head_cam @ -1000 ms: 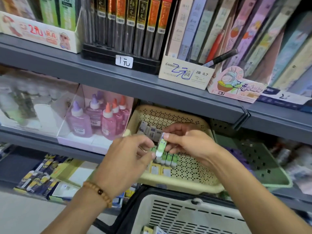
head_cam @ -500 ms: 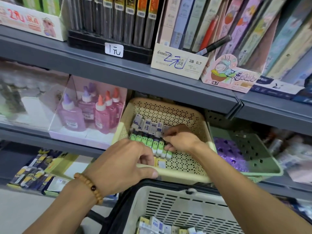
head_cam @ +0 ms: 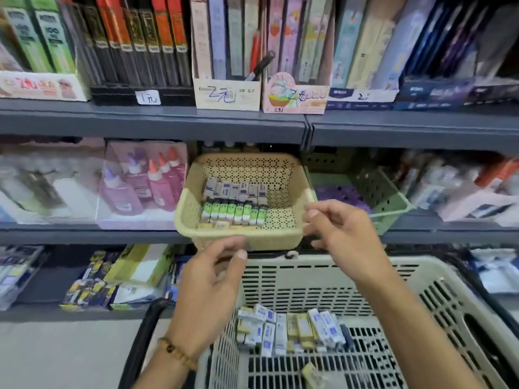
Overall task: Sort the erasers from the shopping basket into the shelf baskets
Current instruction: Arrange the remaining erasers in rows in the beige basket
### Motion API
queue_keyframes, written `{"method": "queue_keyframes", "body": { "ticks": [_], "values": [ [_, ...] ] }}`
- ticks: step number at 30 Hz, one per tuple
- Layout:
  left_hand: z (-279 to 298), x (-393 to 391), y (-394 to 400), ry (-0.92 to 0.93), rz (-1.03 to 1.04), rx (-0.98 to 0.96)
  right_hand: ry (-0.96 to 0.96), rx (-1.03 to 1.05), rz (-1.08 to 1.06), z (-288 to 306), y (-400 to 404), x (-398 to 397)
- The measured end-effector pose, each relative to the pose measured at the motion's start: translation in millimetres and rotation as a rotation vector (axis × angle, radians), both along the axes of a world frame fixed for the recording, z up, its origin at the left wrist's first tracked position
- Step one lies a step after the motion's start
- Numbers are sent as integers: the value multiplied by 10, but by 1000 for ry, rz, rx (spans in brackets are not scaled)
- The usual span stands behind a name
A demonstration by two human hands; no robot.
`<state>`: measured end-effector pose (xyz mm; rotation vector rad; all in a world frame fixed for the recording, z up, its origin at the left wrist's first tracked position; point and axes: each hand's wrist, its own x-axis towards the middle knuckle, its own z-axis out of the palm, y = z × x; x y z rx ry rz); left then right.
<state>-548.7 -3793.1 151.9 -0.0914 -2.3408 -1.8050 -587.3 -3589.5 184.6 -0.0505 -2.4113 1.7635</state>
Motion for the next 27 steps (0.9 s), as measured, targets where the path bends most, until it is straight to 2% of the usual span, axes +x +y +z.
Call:
{"method": "queue_keyframes", "body": {
  "ticks": [2,4,9,12,15,17,21,27],
  "values": [
    [-175,169,139,-113,-10,-51,-60,-98,-78,-144,180,250],
    [-376,261,266,-266,-59,-178,-157,-103,-105,-368,334,437],
    [-830,103,453,-499,-94,-528,-383,130,19,-925,701,509],
    [-1123,45,575,-547,-160,-867,-453,284,93,-1186,930,382],
    [-1458,123,715,-473,-240,-1320,-561,377,143,-1468,1090,299],
    [-1642,157,785,-439,-275,-1503,-700,453,218,-1646,1123,287],
    [-1808,148,869,-389,-227,-1579,-886,438,306,-1881,1007,355],
    [-1894,154,938,-409,-227,-1492,-878,492,215,-2020,784,370]
  ]
}}
